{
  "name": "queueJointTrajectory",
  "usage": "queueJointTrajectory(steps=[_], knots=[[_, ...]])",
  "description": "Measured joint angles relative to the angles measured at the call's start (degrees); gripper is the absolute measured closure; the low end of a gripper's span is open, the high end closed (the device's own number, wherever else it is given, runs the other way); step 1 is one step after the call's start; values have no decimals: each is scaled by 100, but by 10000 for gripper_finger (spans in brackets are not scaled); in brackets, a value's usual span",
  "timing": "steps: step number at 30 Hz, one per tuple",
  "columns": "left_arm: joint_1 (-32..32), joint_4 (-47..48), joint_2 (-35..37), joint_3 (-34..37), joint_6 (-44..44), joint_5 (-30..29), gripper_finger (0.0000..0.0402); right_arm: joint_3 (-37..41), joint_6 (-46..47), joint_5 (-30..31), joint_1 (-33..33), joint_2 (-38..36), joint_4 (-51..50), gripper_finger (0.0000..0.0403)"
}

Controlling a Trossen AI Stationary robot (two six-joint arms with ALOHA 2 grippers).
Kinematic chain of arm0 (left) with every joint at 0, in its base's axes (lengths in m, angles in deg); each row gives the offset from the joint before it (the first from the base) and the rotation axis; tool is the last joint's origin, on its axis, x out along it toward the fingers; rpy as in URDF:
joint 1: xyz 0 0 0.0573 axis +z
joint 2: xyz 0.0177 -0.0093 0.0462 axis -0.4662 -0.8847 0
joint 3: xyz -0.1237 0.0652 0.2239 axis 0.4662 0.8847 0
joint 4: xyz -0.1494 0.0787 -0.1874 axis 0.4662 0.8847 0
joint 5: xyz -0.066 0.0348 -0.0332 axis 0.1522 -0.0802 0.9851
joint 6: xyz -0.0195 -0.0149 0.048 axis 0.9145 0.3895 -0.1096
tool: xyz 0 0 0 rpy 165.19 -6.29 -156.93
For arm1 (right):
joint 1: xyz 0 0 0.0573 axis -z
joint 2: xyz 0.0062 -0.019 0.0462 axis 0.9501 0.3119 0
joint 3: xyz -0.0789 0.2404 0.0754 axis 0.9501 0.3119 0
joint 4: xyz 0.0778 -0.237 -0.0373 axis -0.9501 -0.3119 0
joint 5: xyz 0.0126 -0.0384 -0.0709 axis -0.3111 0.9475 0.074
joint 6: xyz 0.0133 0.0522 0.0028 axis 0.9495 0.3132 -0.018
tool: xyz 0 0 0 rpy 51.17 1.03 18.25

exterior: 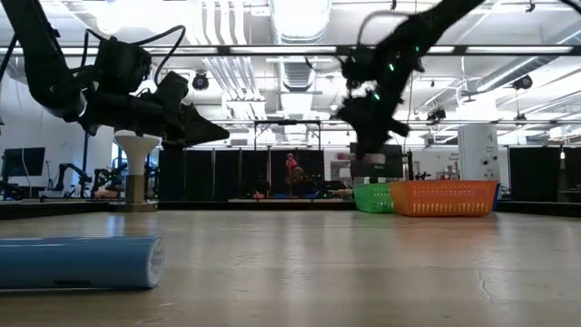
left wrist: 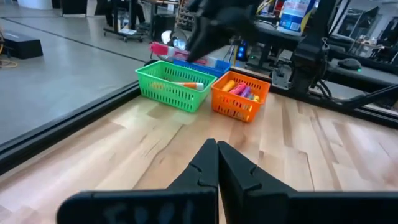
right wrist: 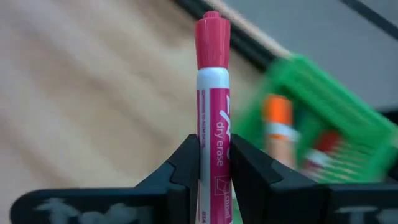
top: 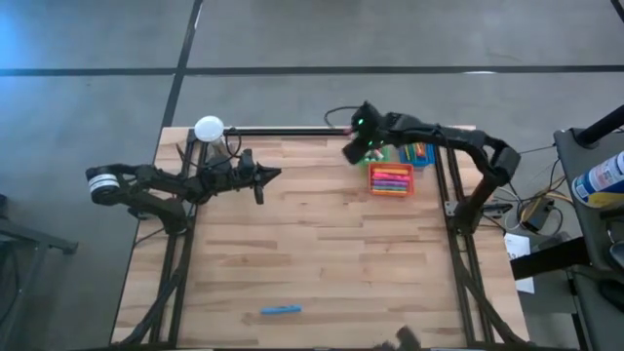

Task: Pick & Place Markers
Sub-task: Put the pink marker pen into the green bin

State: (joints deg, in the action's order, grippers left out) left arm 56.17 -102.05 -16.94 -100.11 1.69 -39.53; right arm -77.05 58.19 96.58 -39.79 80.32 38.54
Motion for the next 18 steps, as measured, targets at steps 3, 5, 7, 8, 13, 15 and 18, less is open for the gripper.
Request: queueJointTrajectory(steps=[3, 5, 7, 8, 13, 15, 18], knots=[[0, -16, 0, 22, 1, 0, 401, 115, -82, 9, 566, 46, -43, 335], [0, -22, 0, 20, 1, 0, 401, 130, -101, -15, 828, 172, -40, 335], [0, -32, 0, 20, 3, -1, 401, 160, -141, -29, 997, 348, -102, 335], [0, -40, 0, 21, 1, -2, 401, 166, -150, -32, 1049, 421, -115, 334], [-4, -43, 0, 28, 40, 83, 401, 146, -183, -76, 1241, 629, -62, 322], [-4, -41, 0, 24, 58, 105, 401, 163, -186, -74, 1260, 714, -97, 317], [4, -42, 0, 23, 60, 107, 401, 162, -257, -61, 1252, 715, -73, 307]])
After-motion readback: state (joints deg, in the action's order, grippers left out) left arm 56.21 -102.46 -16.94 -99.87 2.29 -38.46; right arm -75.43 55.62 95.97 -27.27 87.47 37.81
